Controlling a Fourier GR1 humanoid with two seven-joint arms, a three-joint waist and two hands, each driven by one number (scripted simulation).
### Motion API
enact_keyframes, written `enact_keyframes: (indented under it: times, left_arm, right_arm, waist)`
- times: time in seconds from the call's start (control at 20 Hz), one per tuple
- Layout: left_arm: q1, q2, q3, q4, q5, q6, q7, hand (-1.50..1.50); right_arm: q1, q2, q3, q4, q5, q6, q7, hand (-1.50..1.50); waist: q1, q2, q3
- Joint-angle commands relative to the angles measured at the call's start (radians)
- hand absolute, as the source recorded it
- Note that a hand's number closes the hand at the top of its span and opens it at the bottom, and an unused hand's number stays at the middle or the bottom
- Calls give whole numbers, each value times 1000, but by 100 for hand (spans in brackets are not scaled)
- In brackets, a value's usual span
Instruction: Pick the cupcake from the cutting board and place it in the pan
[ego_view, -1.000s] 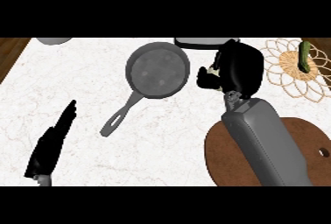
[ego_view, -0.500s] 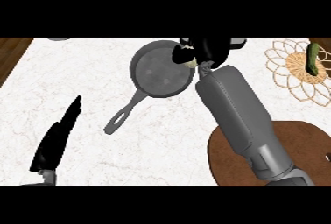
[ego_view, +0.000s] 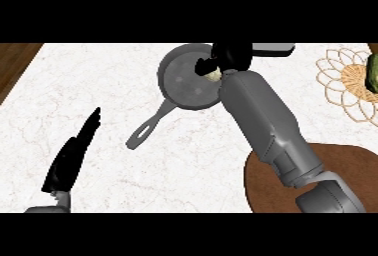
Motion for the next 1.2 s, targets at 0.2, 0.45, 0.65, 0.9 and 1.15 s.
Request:
enact_keyframes:
  times: [0.2,0.45,0.65,0.9,1.15]
  left_arm:
    - [-40,-24,-39,-25,-2,-15,34,0]
    - [-35,-23,-43,5,-18,-10,6,0]
    - [-51,-19,-33,-13,-1,-21,37,0]
    - [-55,-10,-16,28,-17,-7,7,0]
    - [-36,-10,-8,-4,3,-16,31,0]
  right_arm:
    - [-9,1,-163,123,-236,3,-82,150]
    - [4,1,-255,160,-362,-33,-174,-150]
    - [-17,1,-270,130,-389,-183,-290,-150]
    - [-30,1,-326,102,-439,-360,-392,-150]
    - [-3,1,-408,91,-496,-526,-470,-150]
  waist:
    - [50,15,5]
    - [64,24,4]
    - [62,16,4]
    - [35,15,2]
    - [7,6,3]
